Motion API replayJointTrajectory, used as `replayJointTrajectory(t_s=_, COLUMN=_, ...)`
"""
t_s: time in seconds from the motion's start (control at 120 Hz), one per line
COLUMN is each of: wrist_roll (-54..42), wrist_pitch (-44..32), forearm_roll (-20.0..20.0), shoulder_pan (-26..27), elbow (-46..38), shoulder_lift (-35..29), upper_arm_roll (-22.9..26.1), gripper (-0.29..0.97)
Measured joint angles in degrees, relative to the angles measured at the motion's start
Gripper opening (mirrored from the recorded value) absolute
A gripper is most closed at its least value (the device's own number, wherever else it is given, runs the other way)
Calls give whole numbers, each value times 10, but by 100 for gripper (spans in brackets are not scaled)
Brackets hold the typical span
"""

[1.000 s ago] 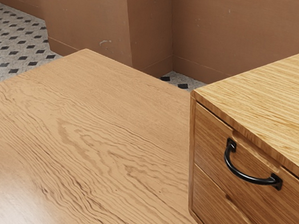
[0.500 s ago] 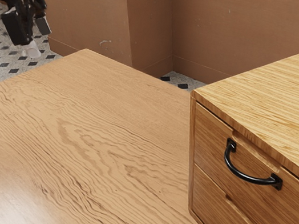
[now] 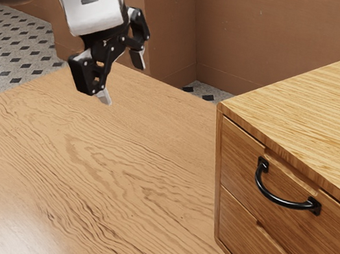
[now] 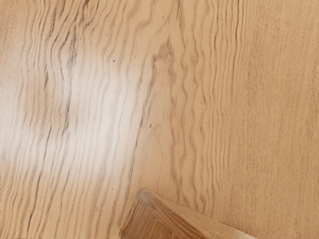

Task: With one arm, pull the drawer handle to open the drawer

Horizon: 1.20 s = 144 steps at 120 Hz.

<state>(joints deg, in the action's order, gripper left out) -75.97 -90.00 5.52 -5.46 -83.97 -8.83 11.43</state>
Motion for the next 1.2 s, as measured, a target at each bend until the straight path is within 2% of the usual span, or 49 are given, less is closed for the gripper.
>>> replayJointTrajectory(t_s=0.217, wrist_roll=-39, wrist_pitch=-72, forearm_roll=17, shoulder_pan=1, elbow=-54, shoulder_lift=-9, upper_arm_roll=74, gripper=68)
replayJointTrajectory(t_s=0.375, wrist_roll=-61, wrist_pitch=-97, forearm_roll=20, shoulder_pan=16, elbow=-83, shoulder_lift=-34, upper_arm_roll=99, gripper=68)
replayJointTrajectory(t_s=0.817, wrist_roll=-98, wrist_pitch=-111, forearm_roll=19, shoulder_pan=75, elbow=-139, shoulder_lift=-87, upper_arm_roll=111, gripper=68)
replayJointTrajectory(t_s=0.967, wrist_roll=-105, wrist_pitch=-113, forearm_roll=17, shoulder_pan=86, elbow=-140, shoulder_lift=-88, upper_arm_roll=130, gripper=68)
replayJointTrajectory(t_s=1.2, wrist_roll=-106, wrist_pitch=-134, forearm_roll=15, shoulder_pan=99, elbow=-140, shoulder_lift=-74, upper_arm_roll=133, gripper=68)
